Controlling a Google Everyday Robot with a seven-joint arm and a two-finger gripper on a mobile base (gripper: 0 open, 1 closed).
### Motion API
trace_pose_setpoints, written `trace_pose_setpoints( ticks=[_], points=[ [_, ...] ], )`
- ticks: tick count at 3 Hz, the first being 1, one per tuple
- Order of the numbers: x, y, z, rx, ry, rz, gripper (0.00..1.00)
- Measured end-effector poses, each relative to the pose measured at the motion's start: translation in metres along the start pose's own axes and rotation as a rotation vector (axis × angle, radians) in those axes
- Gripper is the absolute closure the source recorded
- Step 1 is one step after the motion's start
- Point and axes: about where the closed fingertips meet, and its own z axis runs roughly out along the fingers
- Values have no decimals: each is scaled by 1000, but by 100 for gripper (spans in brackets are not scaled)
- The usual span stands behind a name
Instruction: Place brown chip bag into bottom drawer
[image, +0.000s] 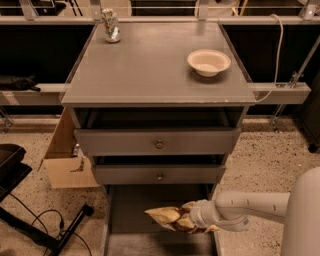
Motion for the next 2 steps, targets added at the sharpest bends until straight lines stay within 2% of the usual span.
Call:
trace_pose_setpoints(
  ticks=[1,2],
  points=[
    [0,0,0,0,0,0,0],
    [0,0,0,0,0,0,0]
  ],
)
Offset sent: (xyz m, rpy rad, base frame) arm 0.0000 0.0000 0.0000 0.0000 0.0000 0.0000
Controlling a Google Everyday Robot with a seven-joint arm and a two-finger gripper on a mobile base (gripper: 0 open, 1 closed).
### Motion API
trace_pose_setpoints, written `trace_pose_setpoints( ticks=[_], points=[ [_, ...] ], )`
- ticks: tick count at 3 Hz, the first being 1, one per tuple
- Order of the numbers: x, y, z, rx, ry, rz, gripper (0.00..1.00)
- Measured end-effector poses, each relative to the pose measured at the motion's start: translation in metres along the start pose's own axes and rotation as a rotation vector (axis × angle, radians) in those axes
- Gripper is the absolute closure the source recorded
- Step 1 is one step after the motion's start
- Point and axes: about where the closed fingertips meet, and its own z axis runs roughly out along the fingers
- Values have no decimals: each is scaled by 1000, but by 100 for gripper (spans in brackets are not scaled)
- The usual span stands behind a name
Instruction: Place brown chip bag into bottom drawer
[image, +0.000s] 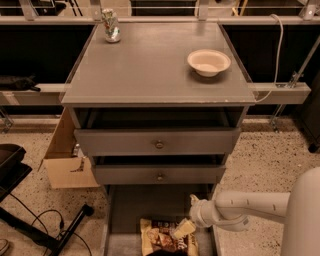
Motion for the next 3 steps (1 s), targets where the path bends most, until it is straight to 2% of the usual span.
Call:
trace_pose_setpoints(
  ticks=[1,2,3],
  points=[
    [-12,13,-12,-32,-21,-26,0],
    [-36,35,-55,-55,-24,-84,0],
    [-44,87,-105,-158,42,-151,0]
  ],
)
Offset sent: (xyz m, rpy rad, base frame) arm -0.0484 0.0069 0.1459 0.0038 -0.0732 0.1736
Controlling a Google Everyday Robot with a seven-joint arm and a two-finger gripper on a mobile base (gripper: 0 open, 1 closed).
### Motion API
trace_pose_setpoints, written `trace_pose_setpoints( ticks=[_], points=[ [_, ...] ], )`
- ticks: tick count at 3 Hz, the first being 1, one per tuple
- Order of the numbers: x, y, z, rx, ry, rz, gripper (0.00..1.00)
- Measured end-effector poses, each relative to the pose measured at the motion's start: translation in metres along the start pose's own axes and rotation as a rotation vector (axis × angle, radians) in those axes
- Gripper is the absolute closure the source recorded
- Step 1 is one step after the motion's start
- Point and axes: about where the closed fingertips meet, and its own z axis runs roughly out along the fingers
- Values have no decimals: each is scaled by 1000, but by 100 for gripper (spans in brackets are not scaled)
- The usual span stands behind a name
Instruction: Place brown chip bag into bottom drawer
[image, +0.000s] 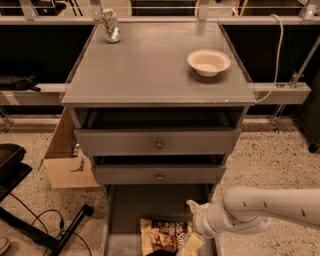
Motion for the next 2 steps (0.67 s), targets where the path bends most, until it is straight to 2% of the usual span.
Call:
trace_pose_setpoints(
  ticks=[1,2],
  points=[
    [5,65,-33,-121,140,-28,0],
    [4,126,-78,-237,334,-74,0]
  ],
)
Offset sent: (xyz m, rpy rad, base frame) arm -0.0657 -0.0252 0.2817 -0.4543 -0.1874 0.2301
